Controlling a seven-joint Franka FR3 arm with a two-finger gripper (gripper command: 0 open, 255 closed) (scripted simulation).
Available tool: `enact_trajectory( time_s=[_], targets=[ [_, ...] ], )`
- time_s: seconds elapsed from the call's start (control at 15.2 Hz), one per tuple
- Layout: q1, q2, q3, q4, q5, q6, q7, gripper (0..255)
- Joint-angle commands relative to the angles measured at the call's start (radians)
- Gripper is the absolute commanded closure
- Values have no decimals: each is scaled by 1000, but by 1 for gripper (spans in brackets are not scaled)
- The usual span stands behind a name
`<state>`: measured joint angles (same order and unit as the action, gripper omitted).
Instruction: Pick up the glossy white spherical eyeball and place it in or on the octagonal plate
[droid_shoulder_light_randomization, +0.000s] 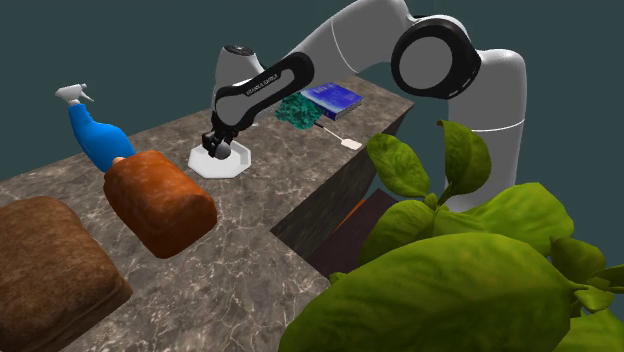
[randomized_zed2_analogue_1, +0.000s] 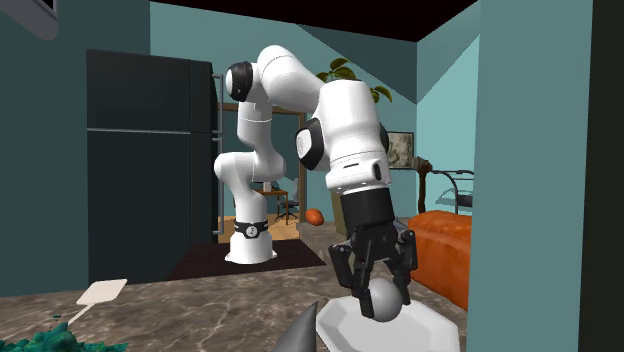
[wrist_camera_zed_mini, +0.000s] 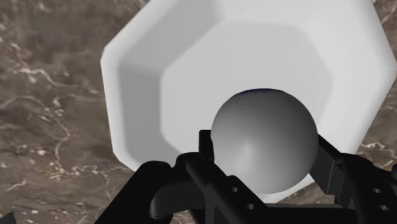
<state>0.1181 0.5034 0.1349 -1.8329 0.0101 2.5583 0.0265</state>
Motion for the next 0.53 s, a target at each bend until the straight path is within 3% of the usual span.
enact_trajectory(
  time_s=[0.0, 0.13, 0.2, 0.46],
  targets=[
    [0, 0, 0, 0, 0, 1, 0, 255],
    [0, 0, 0, 0, 0, 1, 0, 255],
    [0, 0, 0, 0, 0, 1, 0, 0],
    [0, 0, 0, 0, 0, 1, 0, 0]
  ],
)
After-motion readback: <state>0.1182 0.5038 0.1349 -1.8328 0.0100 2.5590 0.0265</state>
